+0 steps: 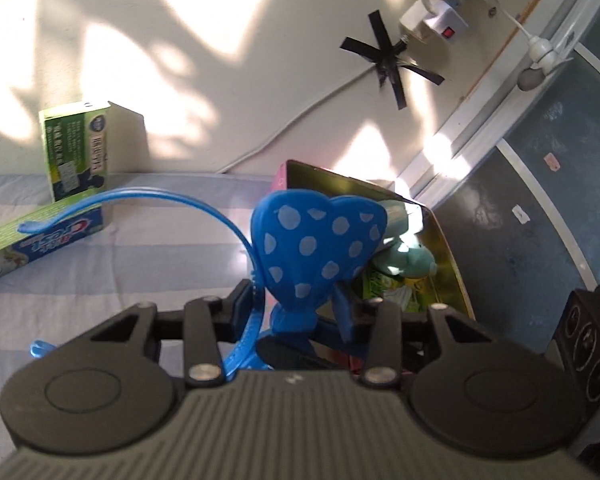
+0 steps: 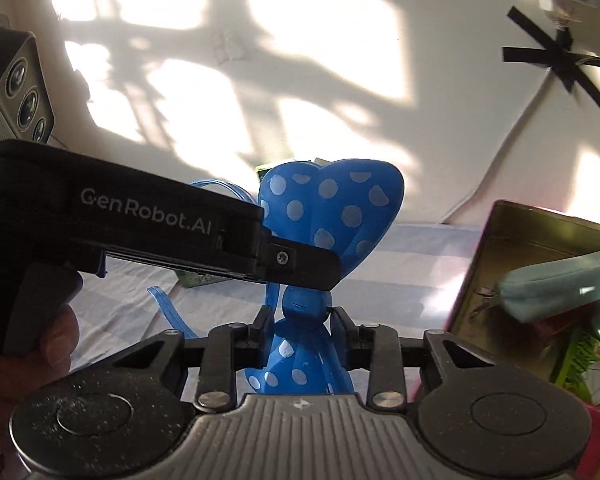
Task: Organize objects
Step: 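Carry the headband into the gold tin and open the right tool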
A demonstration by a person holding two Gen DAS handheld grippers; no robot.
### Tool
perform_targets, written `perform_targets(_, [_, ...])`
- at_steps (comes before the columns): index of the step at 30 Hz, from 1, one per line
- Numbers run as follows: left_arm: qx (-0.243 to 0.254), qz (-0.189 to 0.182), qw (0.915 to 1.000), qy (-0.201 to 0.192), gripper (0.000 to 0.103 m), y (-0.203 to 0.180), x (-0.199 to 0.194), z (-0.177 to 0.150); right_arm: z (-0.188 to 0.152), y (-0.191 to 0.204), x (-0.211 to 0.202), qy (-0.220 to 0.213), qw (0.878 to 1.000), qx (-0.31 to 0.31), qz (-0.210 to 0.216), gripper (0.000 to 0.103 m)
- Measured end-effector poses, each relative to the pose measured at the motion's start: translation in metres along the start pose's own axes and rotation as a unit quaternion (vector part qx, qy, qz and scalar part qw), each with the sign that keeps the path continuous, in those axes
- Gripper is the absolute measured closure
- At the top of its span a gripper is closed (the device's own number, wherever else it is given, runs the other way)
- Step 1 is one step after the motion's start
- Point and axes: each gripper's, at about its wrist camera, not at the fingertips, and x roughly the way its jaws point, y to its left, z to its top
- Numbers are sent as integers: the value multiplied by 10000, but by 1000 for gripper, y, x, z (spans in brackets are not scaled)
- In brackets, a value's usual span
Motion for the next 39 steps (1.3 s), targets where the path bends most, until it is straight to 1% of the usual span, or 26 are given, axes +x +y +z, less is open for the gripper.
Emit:
perform_targets(4, [371, -257, 9990, 63, 59, -53, 35, 2, -2, -57, -26, -182, 9987, 312, -347, 71])
perform_targets(9, [640, -443, 9966, 260, 59, -103, 80, 2, -10, -119, -46, -246, 9951, 716, -629, 71])
perform_targets(13, [769, -419, 9952, 446, 59, -128, 111, 1, -17, -160, -49, -179, 9921, 1057, -654, 71])
perform_targets(16, [804, -289, 9945, 610, 59, -138, 130, -1, -24, -177, -44, -63, 9891, 1338, -616, 70])
perform_targets(18, [856, -87, 9941, 656, 55, -140, 139, -1, -28, -189, -37, 41, 9856, 1545, -686, 67])
perform_targets(19, [904, 42, 9936, 670, 54, -141, 144, -1, -29, -195, -34, 84, 9831, 1662, -760, 64])
perform_targets(20, [938, 137, 9932, 669, 52, -141, 145, -1, -31, -201, -32, 97, 9807, 1777, -814, 54])
perform_targets(22, [972, 243, 9929, 634, 49, -139, 143, -1, -36, -210, -34, 71, 9768, 1916, -957, 48])
perform_targets(25, [1012, 369, 9926, 560, 48, -134, 135, 0, -38, -217, -36, 27, 9749, 1977, -1019, 48])
perform_targets(29, [1051, 536, 9920, 447, 48, -129, 120, -5, -36, -208, -42, -137, 9758, 1896, -1083, 48])
perform_targets(33, [1084, 805, 9904, 300, 47, -118, 98, -15, -33, -188, -52, -320, 9802, 1622, -1091, 48])
perform_targets(36, [1103, 1086, 9876, 270, 47, -108, 84, -23, -31, -167, -57, -425, 9838, 1361, -1086, 48])
perform_targets(39, [1042, 1227, 9866, 260, 47, -94, 70, -33, -30, -143, -57, -460, 9880, 1010, -1072, 48])
